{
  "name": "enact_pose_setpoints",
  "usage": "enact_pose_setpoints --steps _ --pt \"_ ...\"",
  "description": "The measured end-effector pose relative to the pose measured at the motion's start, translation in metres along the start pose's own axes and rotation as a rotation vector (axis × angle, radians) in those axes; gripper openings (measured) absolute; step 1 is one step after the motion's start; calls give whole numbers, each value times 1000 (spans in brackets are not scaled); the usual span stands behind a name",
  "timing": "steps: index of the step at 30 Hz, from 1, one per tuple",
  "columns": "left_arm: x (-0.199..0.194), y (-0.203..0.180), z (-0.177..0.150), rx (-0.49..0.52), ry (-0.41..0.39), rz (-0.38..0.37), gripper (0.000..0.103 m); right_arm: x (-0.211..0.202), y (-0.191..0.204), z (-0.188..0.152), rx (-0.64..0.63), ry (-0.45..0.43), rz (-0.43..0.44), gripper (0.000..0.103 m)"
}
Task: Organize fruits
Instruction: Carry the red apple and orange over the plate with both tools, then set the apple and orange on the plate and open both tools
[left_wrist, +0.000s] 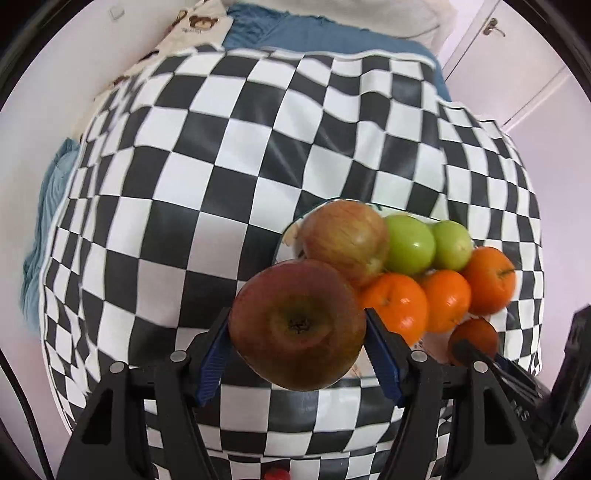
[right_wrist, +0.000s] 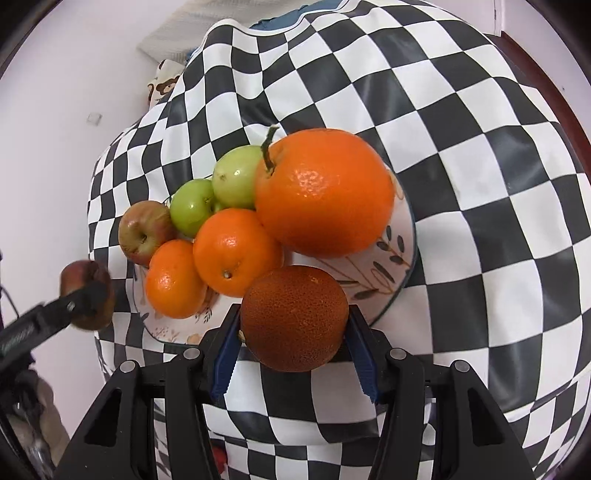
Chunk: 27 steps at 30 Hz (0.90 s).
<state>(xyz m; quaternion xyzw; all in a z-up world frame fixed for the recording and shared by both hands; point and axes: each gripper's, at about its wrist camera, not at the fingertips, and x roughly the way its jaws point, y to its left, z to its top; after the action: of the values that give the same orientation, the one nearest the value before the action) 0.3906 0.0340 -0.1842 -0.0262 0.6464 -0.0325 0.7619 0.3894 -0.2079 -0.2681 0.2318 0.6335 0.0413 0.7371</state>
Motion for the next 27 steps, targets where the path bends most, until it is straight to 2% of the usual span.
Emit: enact_pose_setpoints --steps 9,11,13,14,15,17,19,24,27 --pt "28 3 7 -31 104 -47 67 7 1 2 38 0 -2 59" --pt "31 7 7 -45 117 -73 67 7 -3 3 47 -7 6 75" --pt "32 8 9 -44 128 -106 75 -3 -11 2 57 -12 4 85" --pt "30 10 8 -48 128 -126 89 -4 -11 3 60 -11 6 88" --pt "28 10 11 -48 123 -135 95 -5 -11 3 62 -9 11 89" --pt "21 8 14 -37 103 -149 95 -7 -10 2 66 -10 12 89" --pt "16 7 16 -35 94 -141 95 -7 -7 1 61 -8 11 93" --pt "-2 3 14 -16 43 -97 95 -15 5 -3 24 -34 -19 93" --pt "-19 3 -2 15 -28 -14 95 -35 17 -8 -30 -92 -92 94"
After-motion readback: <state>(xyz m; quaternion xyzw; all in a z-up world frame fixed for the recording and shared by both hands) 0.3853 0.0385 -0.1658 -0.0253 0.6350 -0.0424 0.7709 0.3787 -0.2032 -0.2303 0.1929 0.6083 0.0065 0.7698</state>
